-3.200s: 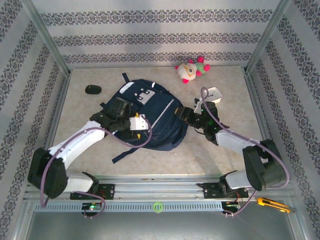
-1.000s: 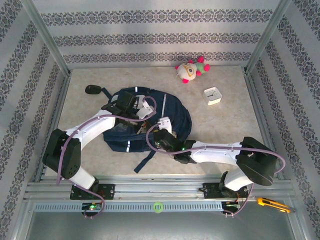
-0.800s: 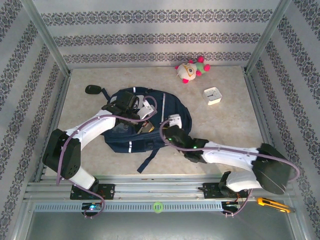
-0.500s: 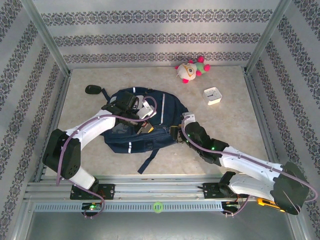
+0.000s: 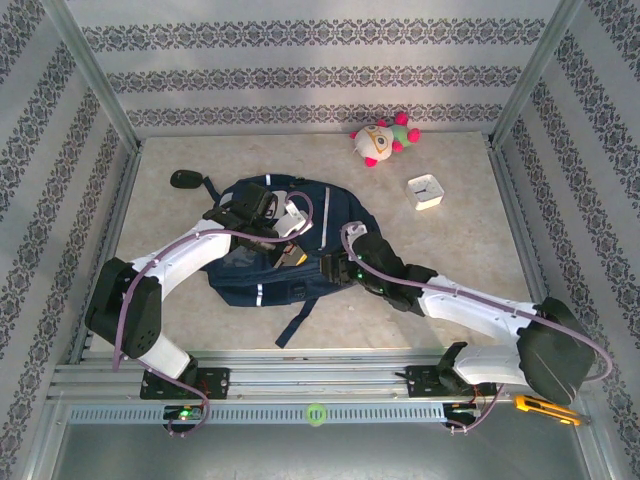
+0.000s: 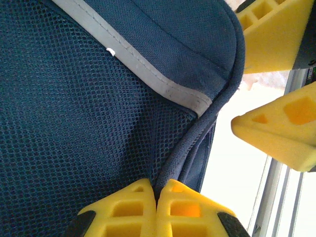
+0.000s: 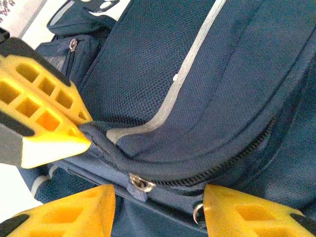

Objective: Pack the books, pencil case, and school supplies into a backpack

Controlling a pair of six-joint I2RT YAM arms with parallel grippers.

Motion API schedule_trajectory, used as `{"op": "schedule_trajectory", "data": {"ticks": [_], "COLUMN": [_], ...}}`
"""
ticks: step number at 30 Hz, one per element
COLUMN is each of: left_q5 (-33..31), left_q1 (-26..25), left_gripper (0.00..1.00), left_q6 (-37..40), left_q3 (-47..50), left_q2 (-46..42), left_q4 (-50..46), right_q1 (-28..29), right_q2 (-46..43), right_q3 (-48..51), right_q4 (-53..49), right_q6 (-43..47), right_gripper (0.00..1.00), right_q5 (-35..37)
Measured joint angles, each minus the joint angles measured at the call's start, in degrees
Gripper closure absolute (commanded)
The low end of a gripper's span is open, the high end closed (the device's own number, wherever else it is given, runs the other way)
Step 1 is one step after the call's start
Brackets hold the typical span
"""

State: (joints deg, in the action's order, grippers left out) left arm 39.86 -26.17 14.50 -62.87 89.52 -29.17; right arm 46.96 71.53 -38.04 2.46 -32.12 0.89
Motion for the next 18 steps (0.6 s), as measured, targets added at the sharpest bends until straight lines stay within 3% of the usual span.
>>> {"op": "schedule_trajectory", "data": {"ticks": [12, 18], "left_q5": [-0.02, 0.04], "left_q1": [0.09, 0.39], "left_gripper": [1.00, 1.00], "left_q6": [-1.55, -1.79], "left_q3": [0.00, 0.02], "left_q2": [-0.02, -0.02], "left_q4": [0.04, 0.81], "right_q1": [6.21, 8.35], "right_q2": [7.98, 10.93], "right_q3": [-8.70, -13.35], "right_q4": [-8.41, -15.23], "right_q6": [-11.74, -13.33], "right_gripper": [0.52, 0.80], "right_q5": [16.59, 23.43]}}
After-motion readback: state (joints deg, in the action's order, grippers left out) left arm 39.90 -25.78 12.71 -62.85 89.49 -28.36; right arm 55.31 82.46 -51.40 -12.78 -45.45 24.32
